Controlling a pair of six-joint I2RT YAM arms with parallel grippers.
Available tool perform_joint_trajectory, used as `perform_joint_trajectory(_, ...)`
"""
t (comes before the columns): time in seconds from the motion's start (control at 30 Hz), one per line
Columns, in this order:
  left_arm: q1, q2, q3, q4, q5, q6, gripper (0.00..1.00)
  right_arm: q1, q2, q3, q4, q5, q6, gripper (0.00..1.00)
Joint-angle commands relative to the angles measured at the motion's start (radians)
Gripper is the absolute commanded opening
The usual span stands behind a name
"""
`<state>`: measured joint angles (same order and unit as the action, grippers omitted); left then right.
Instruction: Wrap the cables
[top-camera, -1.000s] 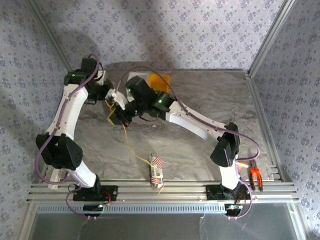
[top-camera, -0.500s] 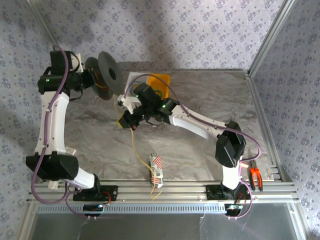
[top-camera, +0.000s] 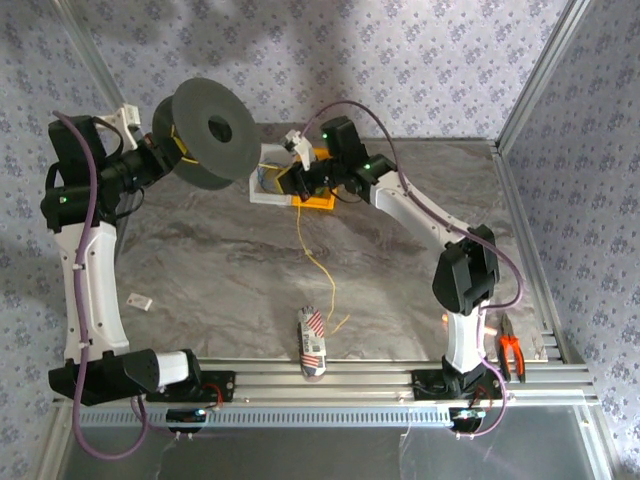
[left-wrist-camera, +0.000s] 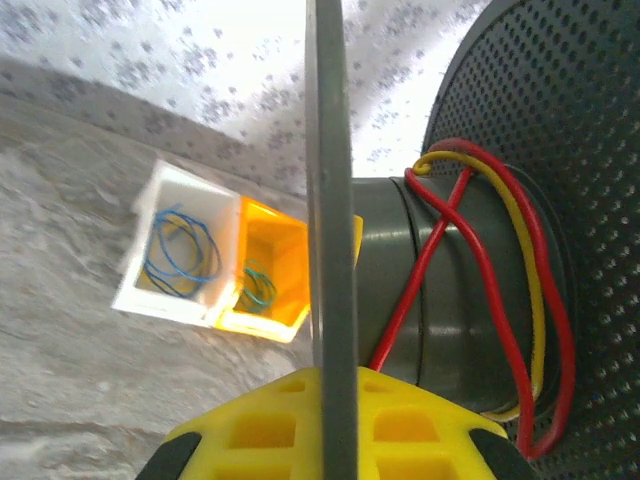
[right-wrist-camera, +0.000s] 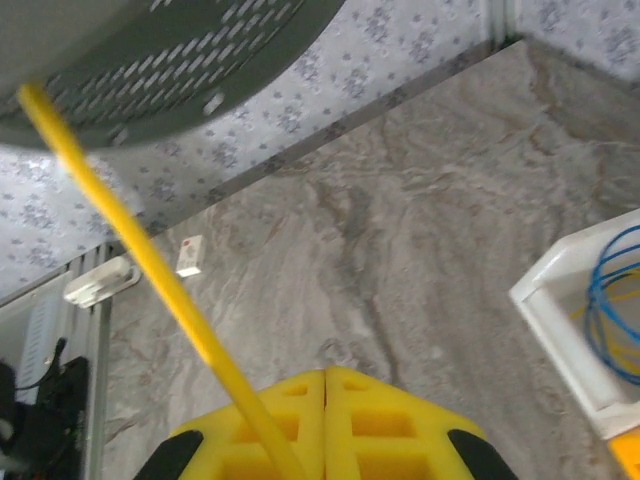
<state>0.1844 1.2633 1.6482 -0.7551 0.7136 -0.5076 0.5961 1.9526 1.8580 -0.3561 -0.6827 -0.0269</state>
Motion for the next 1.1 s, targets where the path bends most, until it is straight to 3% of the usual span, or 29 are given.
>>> perform_joint_trajectory(0.0, 0.038, -0.076, 0.027, 0.149, 0.161, -0.034, 0.00, -0.100, 0.096, 0.042, -0.175, 0.079, -0.026, 0.02)
perform_joint_trajectory(0.17, 0.045, -0.110, 0.012, 0.128, 0.185, -0.021, 0.00, -0.147, 0.118, 0.035, -0.164, 0.020, -0.034, 0.13)
perform_joint_trajectory(0.37, 0.049, -0.122, 0.012, 0.156, 0.222, -0.055, 0.00, -0.163, 0.069, -0.127, -0.055, -0.012, -0.015, 0.30)
perform_joint_trajectory(0.47, 0.055, -0.115, 0.033, 0.163, 0.240, -0.071, 0.00, -0.167, 0.056, -0.188, -0.020, -0.019, -0.010, 0.33)
perform_joint_trajectory(0.7, 0.069, -0.101, 0.074, 0.165, 0.266, -0.092, 0.00, -0.192, 0.044, -0.263, 0.025, -0.054, -0.008, 0.29)
perform_joint_trajectory(0.87, 0.075, -0.104, 0.075, 0.182, 0.284, -0.114, 0.00, -0.199, 0.029, -0.309, 0.049, -0.067, -0.013, 0.16)
perform_joint_trajectory(0.97, 0.082, -0.102, 0.085, 0.188, 0.301, -0.124, 0.00, -0.209, 0.020, -0.335, 0.062, -0.071, -0.012, 0.02)
perform_joint_trajectory(1.07, 0.081, -0.104, 0.080, 0.191, 0.320, -0.118, 0.00, -0.224, 0.007, -0.349, 0.076, -0.070, -0.002, 0.00)
